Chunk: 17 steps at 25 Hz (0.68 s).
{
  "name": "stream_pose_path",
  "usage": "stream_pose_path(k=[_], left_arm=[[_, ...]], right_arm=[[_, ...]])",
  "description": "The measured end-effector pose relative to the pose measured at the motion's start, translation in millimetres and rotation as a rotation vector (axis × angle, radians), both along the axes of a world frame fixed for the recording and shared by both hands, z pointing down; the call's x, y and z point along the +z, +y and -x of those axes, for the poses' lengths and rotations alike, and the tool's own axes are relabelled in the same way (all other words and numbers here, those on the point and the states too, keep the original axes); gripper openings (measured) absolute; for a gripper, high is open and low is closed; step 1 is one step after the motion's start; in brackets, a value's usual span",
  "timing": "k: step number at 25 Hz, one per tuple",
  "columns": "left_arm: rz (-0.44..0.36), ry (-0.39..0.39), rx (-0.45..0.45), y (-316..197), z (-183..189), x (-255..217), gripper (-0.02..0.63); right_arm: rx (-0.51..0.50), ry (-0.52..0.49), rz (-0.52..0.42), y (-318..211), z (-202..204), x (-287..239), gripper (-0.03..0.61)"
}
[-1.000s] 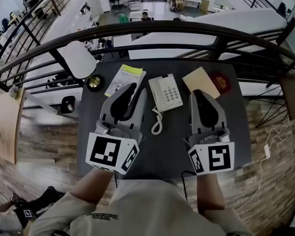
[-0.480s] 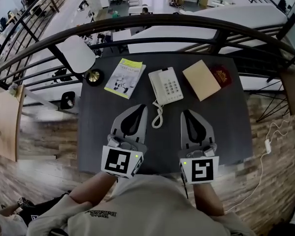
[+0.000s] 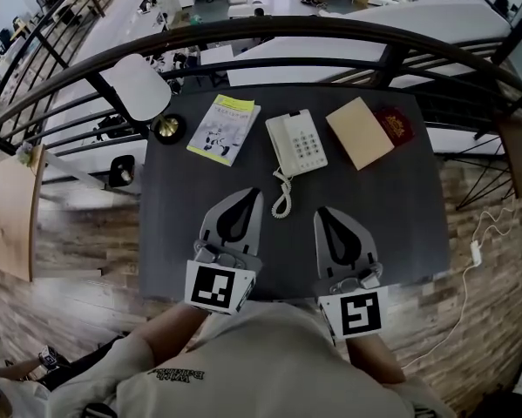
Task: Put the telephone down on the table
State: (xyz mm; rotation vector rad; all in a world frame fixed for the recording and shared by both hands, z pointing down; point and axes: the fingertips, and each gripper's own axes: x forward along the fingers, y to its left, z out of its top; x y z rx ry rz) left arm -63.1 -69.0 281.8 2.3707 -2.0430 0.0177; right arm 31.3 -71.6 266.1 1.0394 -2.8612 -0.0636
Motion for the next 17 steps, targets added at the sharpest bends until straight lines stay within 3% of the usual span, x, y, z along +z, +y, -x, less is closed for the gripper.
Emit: stream_pose_path(k=[9, 17], left_arm=[[0.022, -0.037, -0.015, -5.7, 4.3, 2.7, 0.005], [0.019, -0.058, 0.007, -4.4, -4.1, 11.8, 0.005]], right_arm=[[0.0, -0.017, -0.036, -5.6, -2.4, -21.8, 0.005], [0.008, -0.011, -0.055, -7.0, -1.8, -8.5, 0.005]])
